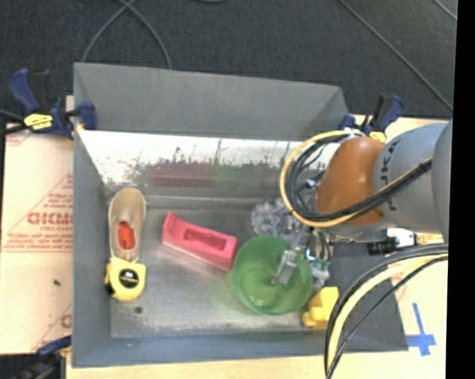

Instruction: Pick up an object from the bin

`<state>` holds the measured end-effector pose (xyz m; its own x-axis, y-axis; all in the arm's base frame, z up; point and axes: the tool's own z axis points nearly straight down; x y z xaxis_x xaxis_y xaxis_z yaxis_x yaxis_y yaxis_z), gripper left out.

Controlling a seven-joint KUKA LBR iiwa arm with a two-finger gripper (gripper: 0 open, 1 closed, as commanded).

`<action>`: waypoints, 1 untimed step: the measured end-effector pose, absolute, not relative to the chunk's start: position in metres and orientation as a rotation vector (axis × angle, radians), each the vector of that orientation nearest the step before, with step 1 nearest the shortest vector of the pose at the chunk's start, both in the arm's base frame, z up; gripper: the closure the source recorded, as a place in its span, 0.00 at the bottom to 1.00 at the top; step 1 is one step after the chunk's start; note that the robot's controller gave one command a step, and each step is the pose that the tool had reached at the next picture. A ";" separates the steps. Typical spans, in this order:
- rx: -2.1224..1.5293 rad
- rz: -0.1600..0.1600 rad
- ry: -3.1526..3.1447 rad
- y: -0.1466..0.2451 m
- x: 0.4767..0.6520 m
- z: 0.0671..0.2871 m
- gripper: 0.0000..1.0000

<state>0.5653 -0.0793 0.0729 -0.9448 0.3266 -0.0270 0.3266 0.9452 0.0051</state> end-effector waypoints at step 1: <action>0.379 -0.003 3.089 -0.111 0.581 0.075 0.00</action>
Offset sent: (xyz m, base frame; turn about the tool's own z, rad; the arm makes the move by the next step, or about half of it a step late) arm 0.0475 0.0258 -0.0029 0.1209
